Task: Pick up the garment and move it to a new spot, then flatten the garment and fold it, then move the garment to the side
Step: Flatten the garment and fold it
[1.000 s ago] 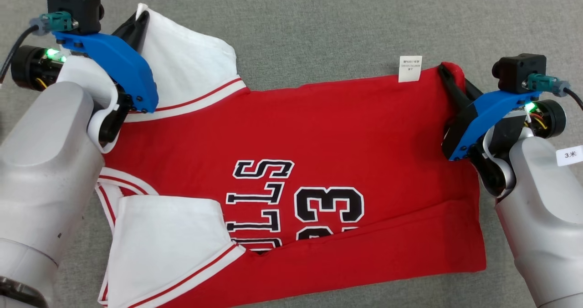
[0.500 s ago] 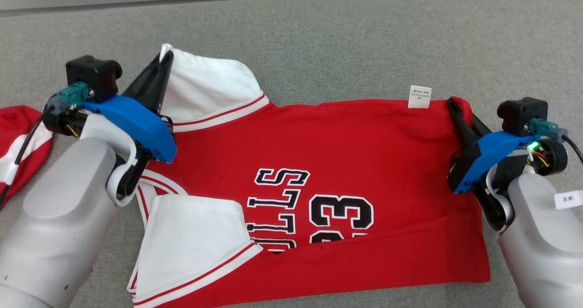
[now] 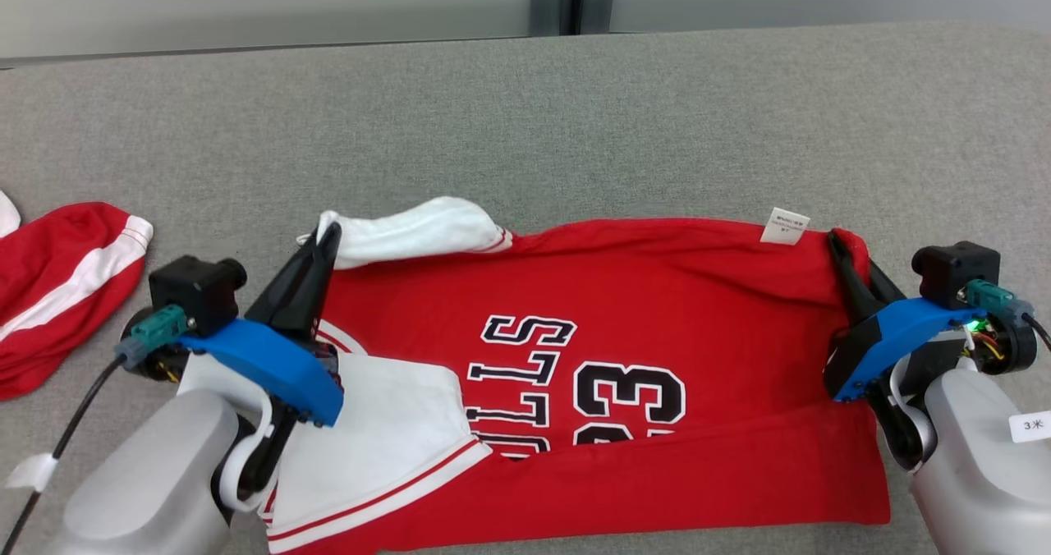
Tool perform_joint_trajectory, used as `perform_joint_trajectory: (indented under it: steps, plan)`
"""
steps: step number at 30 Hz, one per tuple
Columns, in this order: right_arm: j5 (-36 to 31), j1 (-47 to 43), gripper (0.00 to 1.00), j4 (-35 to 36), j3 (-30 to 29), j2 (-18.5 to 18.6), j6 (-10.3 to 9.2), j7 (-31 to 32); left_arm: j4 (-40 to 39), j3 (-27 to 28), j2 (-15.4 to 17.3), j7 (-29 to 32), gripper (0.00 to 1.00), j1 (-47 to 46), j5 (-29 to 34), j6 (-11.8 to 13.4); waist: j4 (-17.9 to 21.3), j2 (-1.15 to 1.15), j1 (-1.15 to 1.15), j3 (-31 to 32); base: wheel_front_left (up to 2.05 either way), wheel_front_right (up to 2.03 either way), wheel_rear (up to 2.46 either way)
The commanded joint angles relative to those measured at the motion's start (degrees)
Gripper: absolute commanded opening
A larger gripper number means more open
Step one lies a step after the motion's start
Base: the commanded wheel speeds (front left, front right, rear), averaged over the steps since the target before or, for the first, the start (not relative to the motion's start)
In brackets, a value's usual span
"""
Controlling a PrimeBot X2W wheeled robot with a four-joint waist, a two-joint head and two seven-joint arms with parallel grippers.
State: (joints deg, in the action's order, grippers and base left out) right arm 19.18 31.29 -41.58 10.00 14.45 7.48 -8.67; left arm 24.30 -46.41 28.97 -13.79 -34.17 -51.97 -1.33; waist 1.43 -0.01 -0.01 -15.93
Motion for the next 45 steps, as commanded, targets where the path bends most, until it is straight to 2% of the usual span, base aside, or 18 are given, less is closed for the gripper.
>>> perform_joint_trajectory:
  steps: [1, 6, 11, 19, 29, 30, 31, 32, 33, 38, 45]
  plan:
    - [-0.4, -1.2, 0.00, -0.3, -0.3, 0.3, 0.03, -1.1, -2.1, 0.2, 0.9, -0.4, 0.00, 2.6, -0.4, 1.2, -0.2, 0.01, 0.01, 0.4, 0.00, 0.00, 0.00]
    - [-0.1, -3.2, 0.00, -0.5, -0.7, 0.5, 0.02, -3.2, -7.2, 0.2, 2.4, -0.4, 0.00, 7.5, -1.1, 3.8, -0.8, 0.01, 0.01, 1.5, 0.00, 0.00, 0.00]
    - [0.6, -5.9, 0.00, 0.2, -1.1, 0.8, 0.02, -4.9, -11.1, 0.1, 3.3, -0.4, 0.00, 11.4, -2.1, 5.4, -1.4, 0.01, 0.01, 2.4, 0.00, 0.00, 0.00]
    - [1.8, -12.0, 0.00, 4.0, -2.4, 1.0, 0.03, -6.2, -15.9, -0.1, 4.4, -0.6, 0.00, 17.3, -3.0, 8.3, -2.2, 0.01, 0.01, 3.8, 0.00, 0.00, 0.00]
    - [2.4, -18.0, 0.00, 8.7, -4.7, -0.2, 0.02, -6.5, -17.1, -0.7, 4.1, -0.9, 0.00, 21.5, -3.7, 9.6, -2.9, 0.01, 0.01, 5.0, 0.00, 0.00, 0.00]
    - [2.5, -18.6, 0.14, 9.2, -4.9, -0.5, 0.03, -6.5, -17.0, -0.7, 4.0, -0.9, 0.15, 21.7, -3.7, 9.8, -2.9, 0.01, 0.01, 5.1, 0.00, 0.00, 0.00]
    - [2.8, -19.3, 0.45, 9.7, -5.0, -0.7, 0.03, -6.5, -16.9, -0.3, 3.7, -1.0, 1.00, 22.1, -4.0, 10.1, -3.0, 0.01, 0.01, 5.3, 0.00, 0.00, 0.00]
    - [2.7, -19.7, 0.89, 10.3, -5.2, -0.6, 0.03, -6.5, -16.9, 0.2, 3.4, -1.0, 1.00, 22.3, -4.0, 10.3, -3.0, 0.01, 0.01, 5.4, 0.00, 0.00, 0.00]
    - [2.5, -20.2, 1.00, 11.0, -5.5, -0.4, 0.02, -6.5, -16.8, 0.5, 3.2, -1.1, 1.00, 22.4, -3.6, 10.5, -3.0, 0.01, 0.01, 5.6, 0.00, 0.00, 0.00]
    - [3.1, -22.0, 1.00, 16.2, -6.7, -0.3, 0.03, -6.5, -17.4, 4.0, 1.7, -1.4, 1.00, 23.2, -0.3, 12.3, -2.8, 0.01, 0.01, 6.3, 0.00, 0.00, 0.00]
    - [3.8, -21.3, 1.00, 20.5, -10.1, 0.0, 0.03, -4.2, -20.8, 17.9, -4.0, -1.4, 1.00, 26.5, 10.4, 14.0, -2.7, 0.01, 0.01, 6.8, 0.00, 0.00, 0.00]
